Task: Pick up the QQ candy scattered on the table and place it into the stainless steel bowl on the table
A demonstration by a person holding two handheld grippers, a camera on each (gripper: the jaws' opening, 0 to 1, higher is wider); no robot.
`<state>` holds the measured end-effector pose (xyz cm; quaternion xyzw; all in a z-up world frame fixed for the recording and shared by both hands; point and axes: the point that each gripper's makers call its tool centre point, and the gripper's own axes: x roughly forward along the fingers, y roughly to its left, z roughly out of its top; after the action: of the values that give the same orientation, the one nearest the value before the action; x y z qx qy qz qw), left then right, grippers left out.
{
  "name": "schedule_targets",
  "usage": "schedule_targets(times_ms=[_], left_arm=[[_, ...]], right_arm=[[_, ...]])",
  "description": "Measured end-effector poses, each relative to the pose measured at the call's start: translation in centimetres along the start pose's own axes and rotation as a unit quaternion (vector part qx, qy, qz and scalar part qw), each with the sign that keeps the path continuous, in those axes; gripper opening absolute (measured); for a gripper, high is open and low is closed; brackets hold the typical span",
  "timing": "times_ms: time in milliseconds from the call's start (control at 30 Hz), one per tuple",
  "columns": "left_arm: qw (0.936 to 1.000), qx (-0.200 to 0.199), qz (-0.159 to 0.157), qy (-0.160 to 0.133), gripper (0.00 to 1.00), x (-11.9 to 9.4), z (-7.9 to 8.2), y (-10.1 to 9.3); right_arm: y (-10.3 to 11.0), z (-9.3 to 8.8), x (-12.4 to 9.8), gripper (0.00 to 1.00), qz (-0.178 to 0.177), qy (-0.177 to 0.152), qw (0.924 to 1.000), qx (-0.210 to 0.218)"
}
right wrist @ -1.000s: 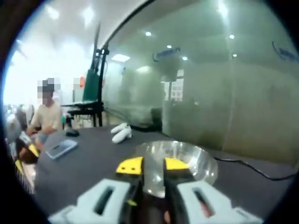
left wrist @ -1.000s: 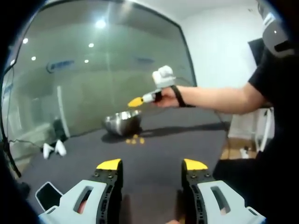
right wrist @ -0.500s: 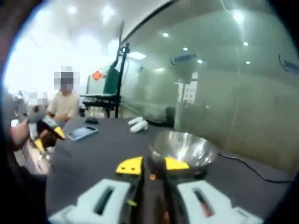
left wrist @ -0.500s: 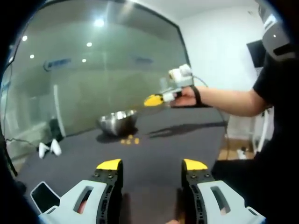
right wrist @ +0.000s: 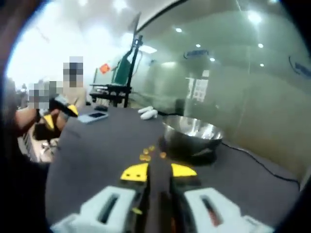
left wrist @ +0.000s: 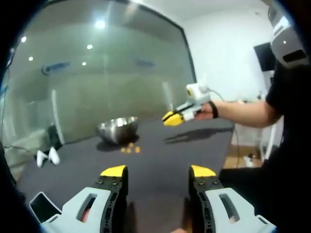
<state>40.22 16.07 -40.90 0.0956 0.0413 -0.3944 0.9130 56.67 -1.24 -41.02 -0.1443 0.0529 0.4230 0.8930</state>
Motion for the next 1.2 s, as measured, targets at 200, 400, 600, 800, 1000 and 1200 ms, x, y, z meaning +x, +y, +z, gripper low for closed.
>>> schedule_targets(times_ms=[200,400,600,800,1000,1200], left_arm=[[0.9994,-0.020,-0.013,-0.025,0.51,-0.4,1.1,-0.2],[0.9992,-0.025,-0.018,-0.025,0.51,-0.3,1.0,-0.3],[0.9992,-0.027,-0.021,-0.020,0.51,-0.4,0.5,-0.5],[0.9993,-0.029,-0.011,-0.021,0.51,-0.8,0.5,-0.1],[0.9994,-0.028,-0.012,-0.018,0.51,-1.1,0.2,-0.2],[0.9993,-0.031,-0.008,-0.019,0.51,-1.3,0.2,0.0]], right_arm=[[0.0,0.1,0.9,0.17,0.006,0.003,1.0000,-0.001],[0.9,-0.2,2.5,0.17,0.014,0.010,0.9998,0.004],[0.8,-1.6,5.0,0.16,0.023,0.030,0.9991,0.019],[1.6,-2.2,7.4,0.16,0.047,0.029,0.9981,0.028],[1.8,-3.1,9.7,0.16,0.061,0.051,0.9965,0.027],[1.9,-3.9,10.8,0.16,0.067,0.065,0.9952,0.030]])
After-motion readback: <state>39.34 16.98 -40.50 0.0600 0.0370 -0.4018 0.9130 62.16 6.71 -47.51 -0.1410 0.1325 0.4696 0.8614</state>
